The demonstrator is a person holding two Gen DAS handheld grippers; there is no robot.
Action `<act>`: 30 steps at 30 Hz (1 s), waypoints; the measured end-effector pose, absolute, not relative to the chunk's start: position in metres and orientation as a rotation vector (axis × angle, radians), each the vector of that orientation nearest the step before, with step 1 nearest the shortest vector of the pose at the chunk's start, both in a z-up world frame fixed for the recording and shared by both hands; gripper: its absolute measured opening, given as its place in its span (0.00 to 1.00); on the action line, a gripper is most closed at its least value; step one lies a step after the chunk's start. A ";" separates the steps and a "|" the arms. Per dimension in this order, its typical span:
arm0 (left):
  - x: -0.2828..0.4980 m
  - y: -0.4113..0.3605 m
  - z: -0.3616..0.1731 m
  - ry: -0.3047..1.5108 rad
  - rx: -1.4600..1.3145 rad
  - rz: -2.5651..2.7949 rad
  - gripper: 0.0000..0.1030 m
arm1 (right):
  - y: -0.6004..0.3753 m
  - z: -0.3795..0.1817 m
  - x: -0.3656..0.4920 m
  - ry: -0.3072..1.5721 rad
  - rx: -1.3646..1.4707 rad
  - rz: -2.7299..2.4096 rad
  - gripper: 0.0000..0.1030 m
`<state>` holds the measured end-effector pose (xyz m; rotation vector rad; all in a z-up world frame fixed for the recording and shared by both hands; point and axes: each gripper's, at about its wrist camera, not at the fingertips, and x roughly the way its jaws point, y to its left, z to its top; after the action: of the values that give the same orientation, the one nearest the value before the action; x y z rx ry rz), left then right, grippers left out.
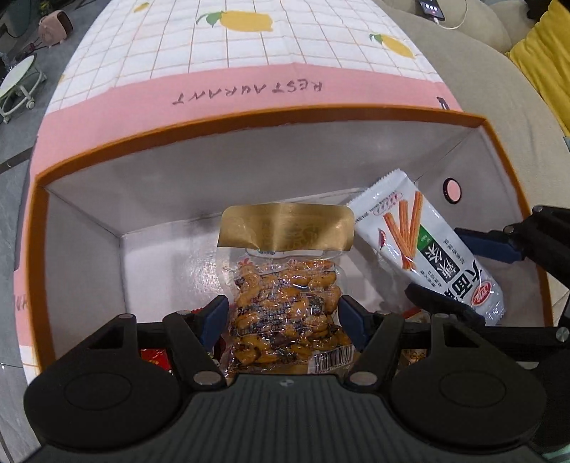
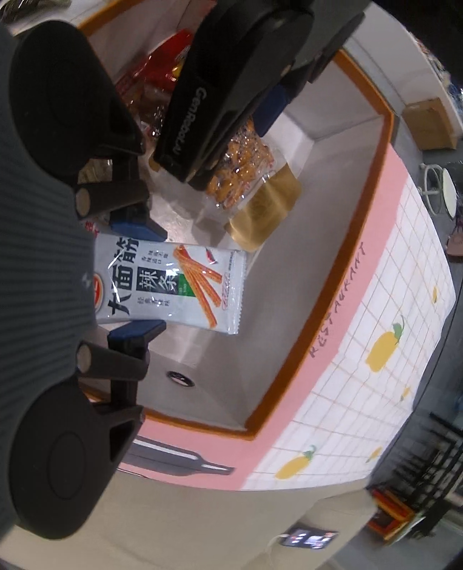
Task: Organize snacks
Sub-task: 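Carry both packets over the box and open both tools to drop them inside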
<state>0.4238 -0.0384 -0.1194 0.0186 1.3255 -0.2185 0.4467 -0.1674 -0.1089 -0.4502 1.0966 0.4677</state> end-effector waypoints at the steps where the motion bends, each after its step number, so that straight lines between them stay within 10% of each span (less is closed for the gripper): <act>1: 0.424 -0.038 -0.120 1.327 0.015 -0.216 0.76 | -0.166 -0.109 0.447 1.100 -0.457 0.473 0.44; 30: 0.376 -0.033 -0.045 1.189 0.030 -0.196 0.85 | -0.171 -0.069 0.421 1.099 -0.387 0.422 0.62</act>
<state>0.3764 -0.0330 -0.0447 0.0303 1.1890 -0.1959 0.4205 -0.1708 -0.0687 -0.3867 1.0987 0.4219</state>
